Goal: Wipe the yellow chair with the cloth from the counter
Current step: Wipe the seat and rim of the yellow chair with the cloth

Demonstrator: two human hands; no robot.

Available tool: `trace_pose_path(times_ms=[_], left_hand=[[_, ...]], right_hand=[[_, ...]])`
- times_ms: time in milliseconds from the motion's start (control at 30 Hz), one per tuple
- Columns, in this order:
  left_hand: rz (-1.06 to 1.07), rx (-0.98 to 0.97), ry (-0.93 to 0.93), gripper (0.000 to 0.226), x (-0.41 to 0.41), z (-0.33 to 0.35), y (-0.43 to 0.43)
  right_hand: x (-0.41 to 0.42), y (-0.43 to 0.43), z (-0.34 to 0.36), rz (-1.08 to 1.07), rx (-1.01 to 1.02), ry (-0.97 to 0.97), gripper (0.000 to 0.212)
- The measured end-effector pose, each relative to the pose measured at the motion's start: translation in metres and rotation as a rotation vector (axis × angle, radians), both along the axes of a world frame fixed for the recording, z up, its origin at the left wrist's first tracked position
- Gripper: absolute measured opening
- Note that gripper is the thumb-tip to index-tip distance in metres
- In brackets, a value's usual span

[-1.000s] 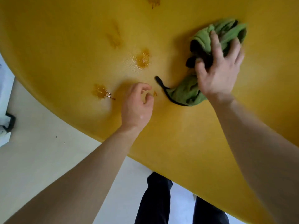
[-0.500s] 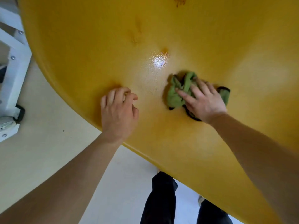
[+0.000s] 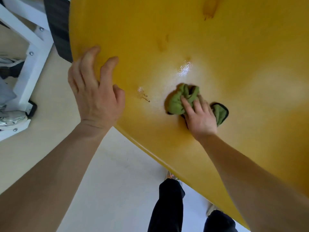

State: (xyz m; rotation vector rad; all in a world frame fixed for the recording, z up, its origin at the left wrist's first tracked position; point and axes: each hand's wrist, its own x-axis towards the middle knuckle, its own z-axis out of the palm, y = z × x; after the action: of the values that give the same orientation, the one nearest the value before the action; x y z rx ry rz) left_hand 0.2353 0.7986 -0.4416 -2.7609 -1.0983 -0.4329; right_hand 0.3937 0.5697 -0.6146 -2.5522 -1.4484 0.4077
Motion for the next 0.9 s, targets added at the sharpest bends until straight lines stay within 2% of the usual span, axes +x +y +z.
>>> trace_pose_path(times_ms=[67,100,167,233,300,367,400,433,500,567,633,667,700,800,900], left_hand=[[0.112,-0.097,-0.104,0.073,-0.010,0.000,0.005],[0.192,-0.187,-0.143,0.076,-0.015,-0.002,0.005],[0.306,-0.359,-0.172,0.075,-0.022,-0.008,0.001],[0.313,-0.384,-0.181,0.067,-0.025,-0.013,0.000],[0.293,-0.357,-0.201,0.062,-0.025,-0.014,0.001],[0.304,-0.357,-0.193,0.062,-0.025,-0.012,0.002],[0.307,-0.363,-0.186,0.062,-0.026,-0.012,0.002],[0.301,-0.372,-0.183,0.062,-0.026,-0.011,0.001],[0.282,-0.383,-0.178,0.064,-0.027,-0.011,-0.001],[0.279,-0.393,-0.175,0.065,-0.025,-0.012,-0.001],[0.299,-0.401,-0.185,0.066,-0.023,-0.013,-0.003],[0.309,-0.402,-0.186,0.066,-0.022,-0.013,-0.003],[0.312,-0.403,-0.184,0.066,-0.022,-0.014,-0.003],[0.288,-0.404,-0.159,0.067,-0.026,-0.014,0.000],[0.307,-0.399,-0.106,0.069,-0.027,-0.010,-0.002]], right_hand=[[-0.003,0.029,0.010,-0.511,0.023,0.141,0.055],[-0.018,0.049,0.016,-0.681,0.043,0.208,0.055],[-0.057,0.087,0.032,-0.823,0.113,0.348,0.055],[-0.105,0.119,0.055,-0.675,0.243,0.494,0.055],[-0.148,0.133,0.080,-0.316,0.345,0.579,0.056],[-0.156,0.131,0.083,-0.012,0.382,0.537,0.058],[-0.148,0.124,0.073,0.045,0.379,0.468,0.058],[-0.137,0.113,0.060,0.024,0.340,0.384,0.057],[-0.112,0.085,0.038,-0.176,0.222,0.288,0.059],[-0.103,0.075,0.037,-0.426,0.117,0.345,0.062],[-0.110,0.102,0.054,-0.612,0.085,0.450,0.065],[-0.114,0.124,0.066,-0.602,0.138,0.492,0.064],[-0.118,0.147,0.081,-0.506,0.227,0.515,0.064],[-0.121,0.188,0.102,-0.130,0.411,0.470,0.067],[-0.104,0.146,0.078,-0.021,0.285,0.320,0.069]])
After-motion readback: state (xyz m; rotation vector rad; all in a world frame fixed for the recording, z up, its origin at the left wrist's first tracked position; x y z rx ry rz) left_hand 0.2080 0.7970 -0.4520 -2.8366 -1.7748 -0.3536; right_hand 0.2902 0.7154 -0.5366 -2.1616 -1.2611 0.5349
